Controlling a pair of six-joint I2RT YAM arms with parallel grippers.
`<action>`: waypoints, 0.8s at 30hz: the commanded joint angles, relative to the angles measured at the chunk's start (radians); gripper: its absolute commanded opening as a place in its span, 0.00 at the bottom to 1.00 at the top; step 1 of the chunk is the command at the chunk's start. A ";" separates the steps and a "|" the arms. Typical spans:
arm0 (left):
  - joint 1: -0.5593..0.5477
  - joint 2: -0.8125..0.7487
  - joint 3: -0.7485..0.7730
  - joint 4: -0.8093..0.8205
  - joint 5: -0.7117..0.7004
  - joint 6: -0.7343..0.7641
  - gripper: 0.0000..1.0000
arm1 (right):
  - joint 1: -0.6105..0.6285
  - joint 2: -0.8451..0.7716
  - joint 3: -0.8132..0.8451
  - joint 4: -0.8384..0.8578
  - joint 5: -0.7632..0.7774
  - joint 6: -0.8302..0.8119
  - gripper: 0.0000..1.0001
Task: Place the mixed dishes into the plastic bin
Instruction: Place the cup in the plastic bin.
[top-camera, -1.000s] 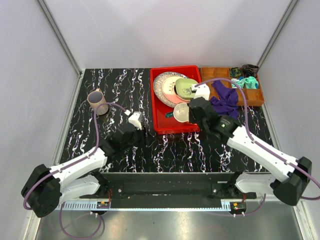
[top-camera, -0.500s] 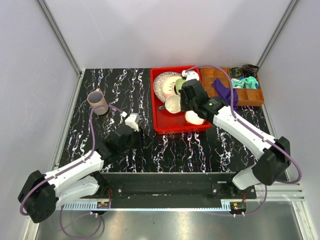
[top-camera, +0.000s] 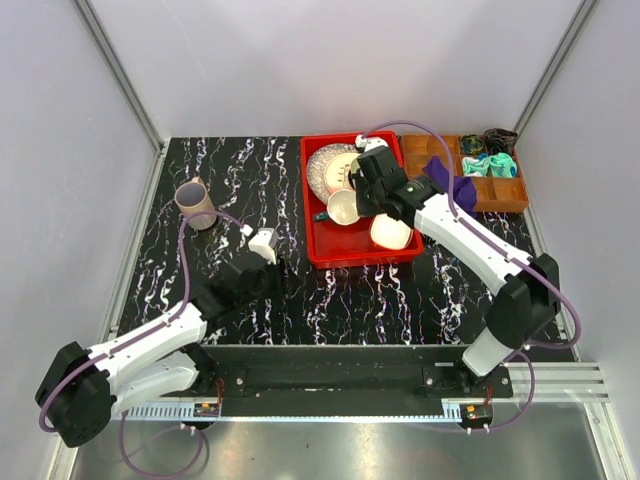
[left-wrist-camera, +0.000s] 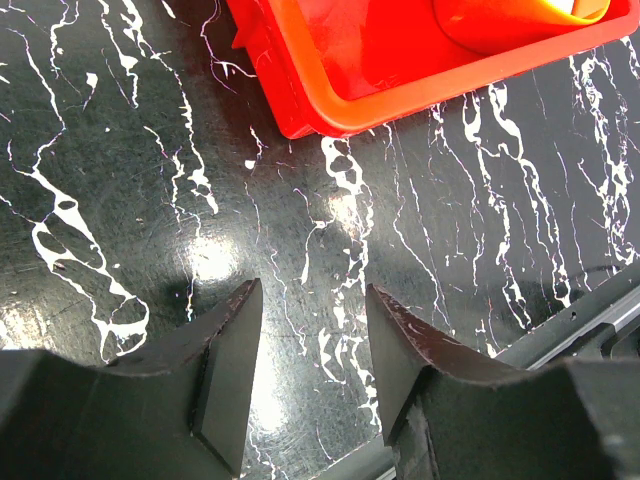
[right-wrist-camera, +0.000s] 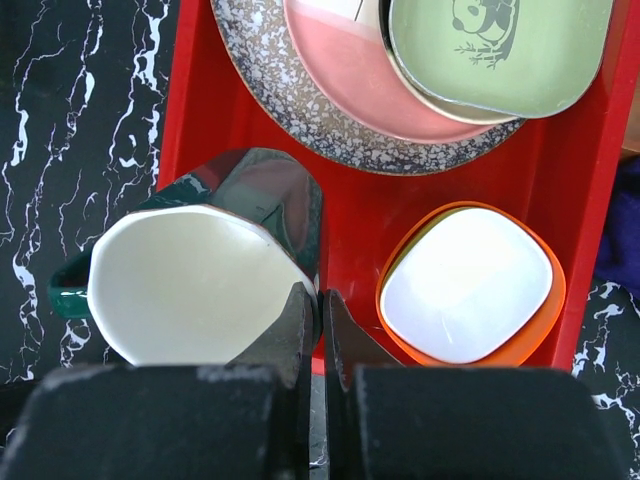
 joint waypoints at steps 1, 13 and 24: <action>-0.003 -0.008 0.003 0.034 -0.020 -0.008 0.49 | -0.015 0.008 0.095 0.039 -0.044 -0.005 0.00; -0.003 -0.004 0.014 0.019 -0.021 -0.001 0.49 | -0.027 0.089 0.154 -0.033 -0.008 0.076 0.00; -0.003 -0.017 0.019 0.016 -0.020 -0.001 0.49 | -0.027 0.108 0.154 -0.047 0.044 0.358 0.00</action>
